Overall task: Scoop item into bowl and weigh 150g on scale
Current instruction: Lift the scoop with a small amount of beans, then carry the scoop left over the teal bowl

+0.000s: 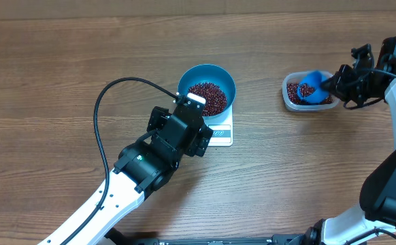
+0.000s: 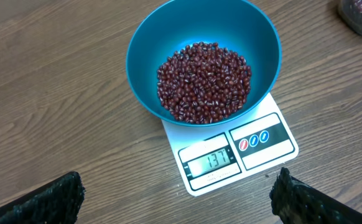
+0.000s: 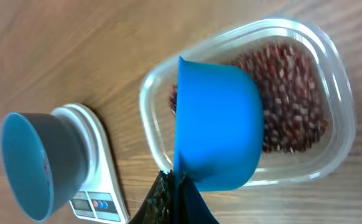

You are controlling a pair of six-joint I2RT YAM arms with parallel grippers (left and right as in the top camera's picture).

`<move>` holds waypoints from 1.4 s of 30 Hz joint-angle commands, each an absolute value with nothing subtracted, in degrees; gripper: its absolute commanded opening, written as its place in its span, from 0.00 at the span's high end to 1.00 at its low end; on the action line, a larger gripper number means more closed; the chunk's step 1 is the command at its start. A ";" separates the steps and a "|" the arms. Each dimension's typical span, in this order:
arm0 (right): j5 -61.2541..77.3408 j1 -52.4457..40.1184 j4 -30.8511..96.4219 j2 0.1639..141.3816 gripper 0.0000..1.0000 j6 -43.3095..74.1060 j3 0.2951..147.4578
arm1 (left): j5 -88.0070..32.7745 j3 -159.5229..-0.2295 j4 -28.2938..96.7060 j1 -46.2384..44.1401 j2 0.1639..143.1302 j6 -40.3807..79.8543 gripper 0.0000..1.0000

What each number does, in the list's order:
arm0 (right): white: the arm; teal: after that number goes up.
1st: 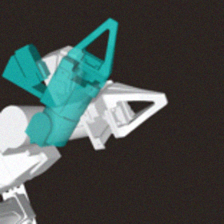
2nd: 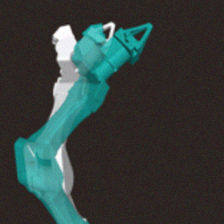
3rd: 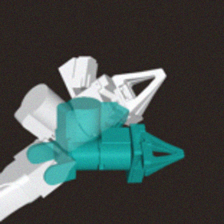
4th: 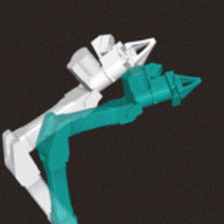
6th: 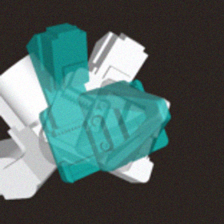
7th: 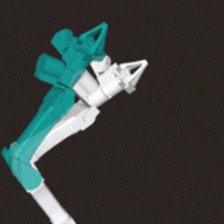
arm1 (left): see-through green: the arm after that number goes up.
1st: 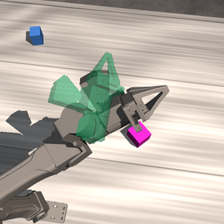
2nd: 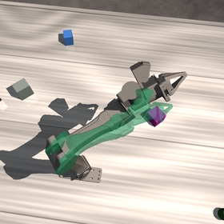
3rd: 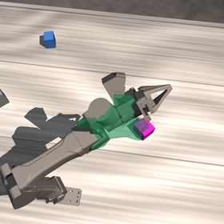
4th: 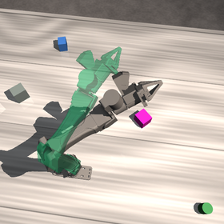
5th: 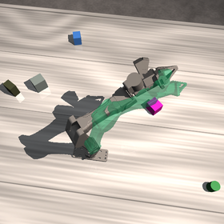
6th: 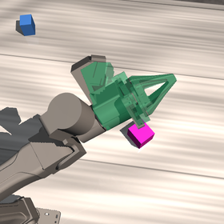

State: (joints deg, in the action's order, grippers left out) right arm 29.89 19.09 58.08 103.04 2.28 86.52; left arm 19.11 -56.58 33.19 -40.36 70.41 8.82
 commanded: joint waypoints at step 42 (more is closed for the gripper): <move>-1.06 -27.75 59.51 93.06 0.96 -6.55 98.02 | 19.46 -57.91 32.99 -40.14 70.39 8.84 0.00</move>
